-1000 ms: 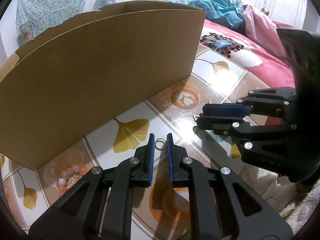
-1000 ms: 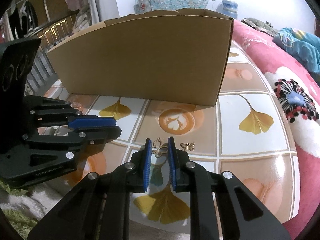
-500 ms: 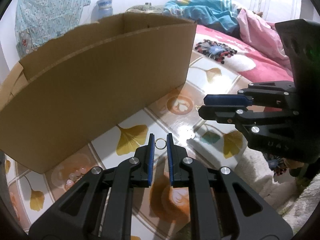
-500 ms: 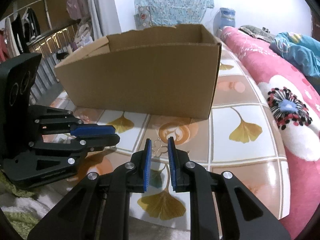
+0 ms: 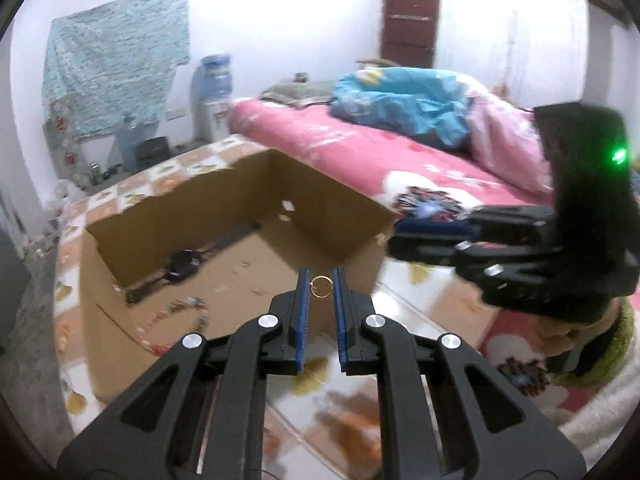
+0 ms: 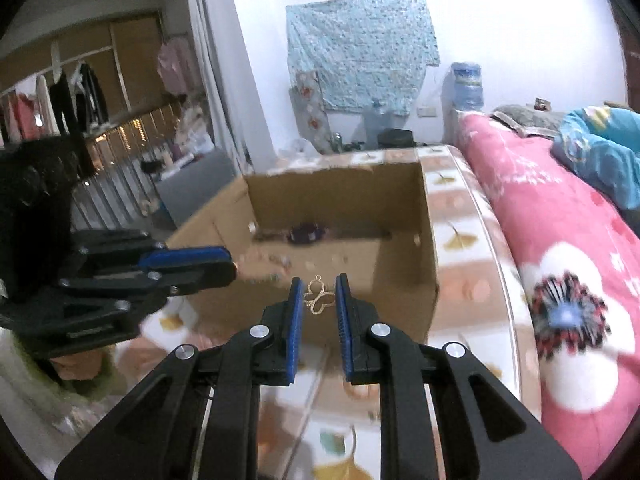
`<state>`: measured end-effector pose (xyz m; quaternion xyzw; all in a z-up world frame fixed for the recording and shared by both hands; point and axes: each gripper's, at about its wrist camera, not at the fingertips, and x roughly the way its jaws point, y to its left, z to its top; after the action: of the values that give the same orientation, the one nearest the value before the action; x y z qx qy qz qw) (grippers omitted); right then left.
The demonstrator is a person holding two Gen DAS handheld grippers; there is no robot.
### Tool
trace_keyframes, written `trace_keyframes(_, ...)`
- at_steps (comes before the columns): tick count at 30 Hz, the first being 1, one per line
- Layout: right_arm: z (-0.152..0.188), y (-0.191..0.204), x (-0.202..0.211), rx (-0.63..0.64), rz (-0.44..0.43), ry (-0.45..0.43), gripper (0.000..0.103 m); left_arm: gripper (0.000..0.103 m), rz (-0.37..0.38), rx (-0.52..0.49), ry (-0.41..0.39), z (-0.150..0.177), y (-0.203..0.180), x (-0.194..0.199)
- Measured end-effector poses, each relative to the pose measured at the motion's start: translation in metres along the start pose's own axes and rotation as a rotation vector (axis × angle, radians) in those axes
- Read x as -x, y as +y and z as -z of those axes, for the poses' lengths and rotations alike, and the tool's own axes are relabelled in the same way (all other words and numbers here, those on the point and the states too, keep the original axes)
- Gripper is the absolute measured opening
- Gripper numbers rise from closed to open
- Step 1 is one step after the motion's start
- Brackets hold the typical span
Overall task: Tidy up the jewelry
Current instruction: 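Carry both charms over the box and open both grippers to drop them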
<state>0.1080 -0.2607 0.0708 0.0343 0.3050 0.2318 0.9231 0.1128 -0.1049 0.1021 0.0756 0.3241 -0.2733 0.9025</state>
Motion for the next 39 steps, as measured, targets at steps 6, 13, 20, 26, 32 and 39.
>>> trace_keyframes(6,-0.050,-0.029,-0.067,-0.041,-0.051,0.198,0.016,0.011,0.017,0.165,0.190,-0.019,0.049,-0.059)
trace_keyframes(13,-0.068,-0.030,-0.131,0.021,-0.021,0.382,0.017,0.011,0.002,0.253,0.315,-0.010,0.079,-0.101)
trace_keyframes(20,-0.070,-0.029,-0.148,0.082,0.042,0.407,0.017,0.015,-0.007,0.296,0.320,-0.007,0.088,-0.109)
trace_keyframes(26,-0.073,-0.033,-0.139,0.071,0.059,0.380,0.023,0.019,-0.013,0.293,0.295,-0.008,0.087,-0.102)
trace_keyframes(32,-0.081,-0.038,-0.114,0.038,0.043,0.313,0.023,0.020,-0.014,0.304,0.243,-0.011,0.088,-0.082)
trace_keyframes(39,-0.086,-0.043,-0.051,-0.014,-0.016,0.166,0.025,0.030,-0.030,0.314,0.138,-0.006,0.087,-0.029)
